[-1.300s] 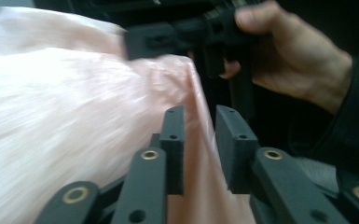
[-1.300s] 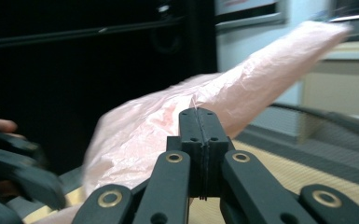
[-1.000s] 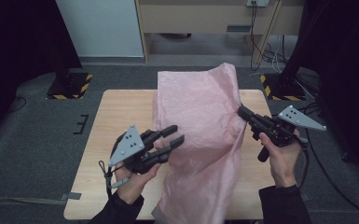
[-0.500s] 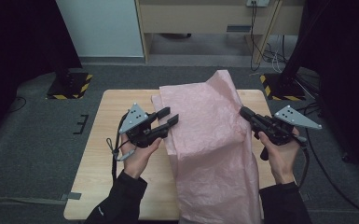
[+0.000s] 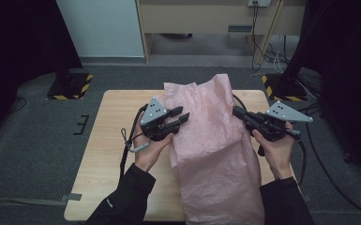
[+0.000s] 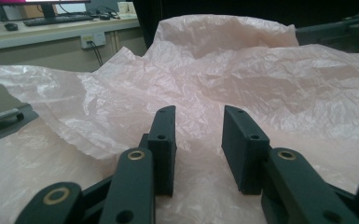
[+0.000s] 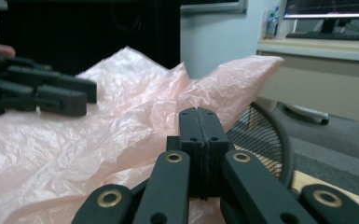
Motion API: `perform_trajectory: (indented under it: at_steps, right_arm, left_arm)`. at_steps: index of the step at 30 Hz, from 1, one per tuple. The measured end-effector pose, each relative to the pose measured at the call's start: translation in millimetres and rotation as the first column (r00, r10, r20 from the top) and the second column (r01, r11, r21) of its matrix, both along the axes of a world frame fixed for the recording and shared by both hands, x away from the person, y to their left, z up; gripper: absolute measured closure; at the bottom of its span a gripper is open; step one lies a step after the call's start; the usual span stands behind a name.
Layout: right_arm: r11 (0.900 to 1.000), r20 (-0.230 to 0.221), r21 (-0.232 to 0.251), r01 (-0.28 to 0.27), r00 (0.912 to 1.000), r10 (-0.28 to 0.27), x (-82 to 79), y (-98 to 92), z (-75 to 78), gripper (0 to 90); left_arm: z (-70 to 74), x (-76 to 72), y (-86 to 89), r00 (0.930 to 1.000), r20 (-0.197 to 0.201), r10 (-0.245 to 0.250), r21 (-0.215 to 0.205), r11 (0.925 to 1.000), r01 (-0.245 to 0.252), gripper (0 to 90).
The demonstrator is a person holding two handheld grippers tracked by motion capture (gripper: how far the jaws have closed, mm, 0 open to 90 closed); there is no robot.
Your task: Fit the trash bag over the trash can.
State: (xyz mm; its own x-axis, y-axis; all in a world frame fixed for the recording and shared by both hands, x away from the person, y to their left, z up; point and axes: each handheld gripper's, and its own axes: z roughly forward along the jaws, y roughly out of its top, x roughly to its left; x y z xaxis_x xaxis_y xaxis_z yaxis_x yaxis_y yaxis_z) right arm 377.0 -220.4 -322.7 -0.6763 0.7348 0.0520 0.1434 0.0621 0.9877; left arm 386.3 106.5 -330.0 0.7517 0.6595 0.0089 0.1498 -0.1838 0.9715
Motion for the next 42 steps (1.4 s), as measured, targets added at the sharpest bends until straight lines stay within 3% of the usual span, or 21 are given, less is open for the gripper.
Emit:
perform_trajectory:
  at_steps: [2, 4, 7, 8, 9, 11, 14, 19, 22, 23, 26, 27, 30, 31, 35, 39, 42]
  right_arm:
    - [0.999, -0.014, -0.037, -0.016, 0.9998, 0.015, 4.0, 3.8, -1.4, 90.0]
    - [0.999, -0.019, -0.040, -0.018, 0.9997, 0.017, 4.5, 4.5, -1.6, 90.0]
    - [0.997, -0.030, -0.081, -0.016, 0.9995, 0.014, 6.4, 4.7, -2.8, 90.0]
    - [0.994, -0.029, -0.107, -0.011, 0.9995, 0.008, 7.0, 5.2, -4.4, 90.0]
    - [0.994, -0.029, -0.107, -0.011, 0.9995, 0.008, 7.0, 5.2, -4.4, 90.0]
    - [0.992, -0.034, -0.128, -0.006, 0.9994, 0.002, 6.8, 6.1, -6.5, 90.0]
    - [0.991, -0.038, -0.133, 0.000, 0.9992, -0.006, 6.5, 5.5, -8.9, 90.0]
    - [0.992, -0.036, -0.129, 0.003, 0.9993, -0.008, 6.0, 5.5, -9.7, 90.0]
    - [0.992, -0.034, -0.129, 0.003, 0.9994, -0.008, 5.3, 5.6, -9.8, 89.7]
    - [0.992, -0.034, -0.129, 0.003, 0.9994, -0.008, 5.3, 5.6, -9.8, 89.7]
    - [0.992, -0.036, -0.126, 0.002, 0.9993, -0.007, 5.1, 5.7, -9.9, 89.7]
    - [0.992, -0.042, -0.127, 0.004, 0.9991, -0.009, 5.2, 5.5, -10.1, 89.7]
    - [0.993, -0.039, -0.119, 0.001, 0.9992, -0.005, 5.5, 4.8, -10.7, 89.7]
    - [0.993, -0.039, -0.117, -0.002, 0.9992, -0.003, 5.5, 5.0, -10.7, 89.8]
    - [0.993, -0.042, -0.117, -0.005, 0.9991, 0.000, 5.7, 5.4, -10.7, 89.8]
    - [0.993, -0.042, -0.116, -0.007, 0.9991, 0.002, 5.3, 5.6, -10.7, 89.8]
    - [0.993, -0.042, -0.117, -0.006, 0.9991, 0.001, 5.1, 5.6, -10.6, 89.7]
  left_arm:
    - [0.6, 0.6, 0.4, 0.9999, -0.011, -0.004, -0.006, 1.0000, 0.004, 64.0]
    - [1.2, 0.7, 2.6, 0.9998, -0.022, 0.000, -0.022, 0.9997, -0.001, 62.3]
    - [6.9, -4.7, 13.0, 0.9997, -0.007, 0.025, -0.056, 0.9981, -0.026, 54.1]
    - [9.9, -9.7, 21.1, 0.9987, 0.001, 0.051, -0.094, 0.9942, -0.051, 49.0]
    - [9.9, -9.7, 21.1, 0.9987, 0.001, 0.051, -0.094, 0.9942, -0.051, 46.4]
    - [12.5, -16.8, 32.7, 0.9967, 0.002, 0.081, -0.134, 0.9878, -0.080, 44.5]
    - [11.4, -26.7, 45.1, 0.9907, -0.010, 0.136, -0.150, 0.9794, -0.136, 38.8]
    - [0.3, -41.3, 55.4, 0.9834, -0.073, 0.166, -0.166, 0.9703, -0.176, 32.7]
    - [-6.2, -44.5, 55.6, 0.9816, -0.110, 0.156, -0.187, 0.9668, -0.175, 31.1]
    - [-7.7, -45.9, 55.4, 0.9789, -0.125, 0.162, -0.187, 0.9651, -0.183, 31.1]
    - [-11.8, -44.9, 50.8, 0.9797, -0.151, 0.131, -0.204, 0.9658, -0.161, 34.2]
    - [-12.7, -44.5, 50.3, 0.9806, -0.152, 0.123, -0.215, 0.9643, -0.154, 40.3]
    - [-13.2, -43.8, 50.4, 0.9803, -0.168, 0.103, -0.235, 0.9616, -0.142, 45.2]
    - [-13.1, -44.1, 50.3, 0.9810, -0.169, 0.095, -0.237, 0.9624, -0.134, 54.1]
    - [-12.5, -45.4, 48.8, 0.9802, -0.186, 0.067, -0.248, 0.9622, -0.113, 61.5]
    - [-12.8, -46.1, 49.0, 0.9793, -0.184, 0.084, -0.250, 0.9597, -0.129, 54.2]
    - [-11.1, -50.9, 48.9, 0.9832, -0.149, 0.106, -0.249, 0.9581, -0.141, 44.1]
